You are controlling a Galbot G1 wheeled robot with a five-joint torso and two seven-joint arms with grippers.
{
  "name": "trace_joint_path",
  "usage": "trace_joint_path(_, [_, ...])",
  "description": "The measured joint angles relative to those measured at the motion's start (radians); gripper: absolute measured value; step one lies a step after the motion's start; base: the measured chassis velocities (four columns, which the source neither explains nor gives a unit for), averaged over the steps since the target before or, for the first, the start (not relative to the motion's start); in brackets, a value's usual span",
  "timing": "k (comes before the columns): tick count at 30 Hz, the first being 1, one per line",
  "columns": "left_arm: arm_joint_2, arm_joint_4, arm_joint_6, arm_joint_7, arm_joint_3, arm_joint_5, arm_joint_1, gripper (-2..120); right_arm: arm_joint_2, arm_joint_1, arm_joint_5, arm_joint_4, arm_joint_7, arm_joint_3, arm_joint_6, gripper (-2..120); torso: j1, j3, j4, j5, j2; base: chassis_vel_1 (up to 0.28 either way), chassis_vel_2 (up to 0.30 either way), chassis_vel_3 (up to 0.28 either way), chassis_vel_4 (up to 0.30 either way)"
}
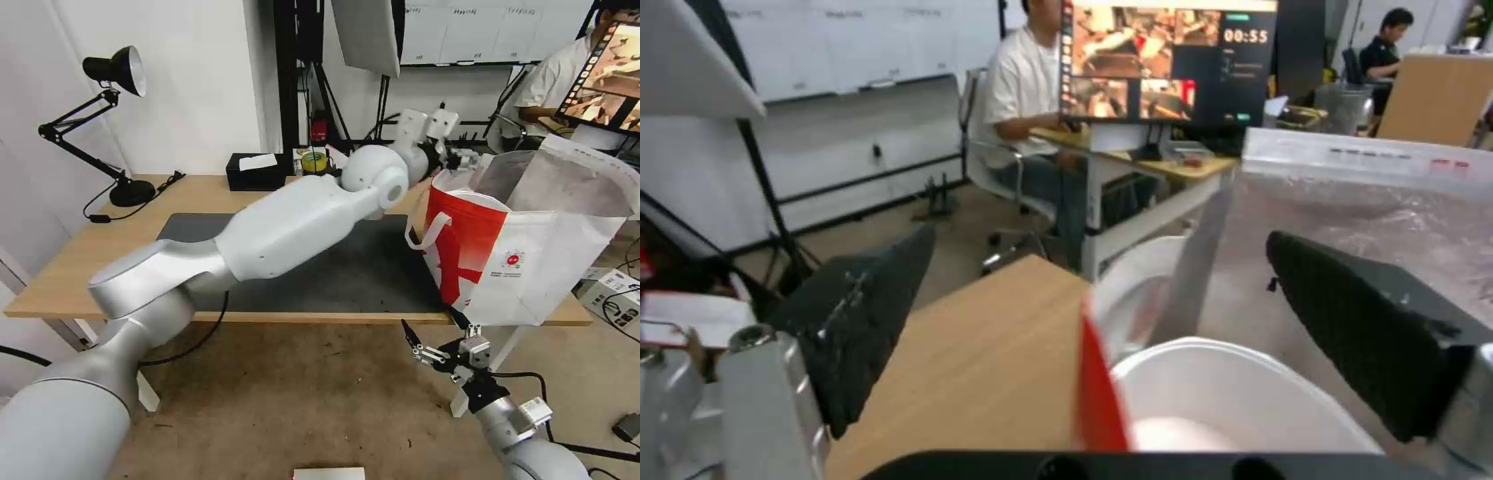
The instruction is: Pick up the trash from the table and place it into the takeout bag.
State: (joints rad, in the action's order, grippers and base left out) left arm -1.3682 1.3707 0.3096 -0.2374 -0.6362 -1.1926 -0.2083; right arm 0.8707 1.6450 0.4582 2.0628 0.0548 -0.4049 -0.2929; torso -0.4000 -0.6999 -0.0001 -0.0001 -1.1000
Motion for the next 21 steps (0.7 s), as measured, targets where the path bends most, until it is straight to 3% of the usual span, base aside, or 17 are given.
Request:
trace_joint_path(1, [0.049,0.038,-0.006,0.0,0.001,0.0,0.003,100,0.0,0.0,0.0,0.0,0.0,0.0,0.0,100,0.0,0.0,0.0,-0.0001,0.0,0.0,0.0,0.0,0.0])
trace_joint_path(5, [0.119,0.099,-0.019,0.0,0.001,0.001,0.025,100,0.0,0.0,0.0,0.0,0.0,0.0,0.0,100,0.0,0.0,0.0002,-0.0003,0.0,0.0,0.0,0.0,0.0])
trace_joint_path(8, [0.238,0.212,-0.04,-0.007,0.029,0.018,0.102,100,0.0,0.0,0.0,0.0,0.0,0.0,0.0,100,0.0,0.0,0.0002,-0.0003,0.0,0.0,0.0,0.0,0.0])
trace_joint_path(9, [0.238,0.212,-0.04,-0.007,0.029,0.018,0.102,100,0.0,0.0,0.0,0.0,0.0,0.0,0.0,100,0.0,0.0,0.0002,-0.0003,0.0,0.0,0.0,0.0,0.0])
trace_joint_path(12, [0.333,0.286,-0.066,-0.006,0.074,0.042,0.208,100,0.0,0.0,0.0,0.0,0.0,0.0,0.0,100,0.0,0.0,0.0004,-0.0004,0.0,0.0,0.0,0.0,0.0])
trace_joint_path(16, [0.402,0.342,-0.106,-0.003,0.126,0.045,0.308,100,0.0,0.0,0.0,0.0,0.0,0.0,0.0,100,0.0,0.0,0.0,-0.0004,0.0,0.0,0.0,0.0,0.0])
trace_joint_path(21, [0.494,0.423,-0.094,0.025,0.215,0.044,0.429,100,0.0,0.0,0.0,0.0,0.0,0.0,0.0,100,0.0,0.0,0.0,-0.0003,0.0,0.0,0.0,0.0,0.0])
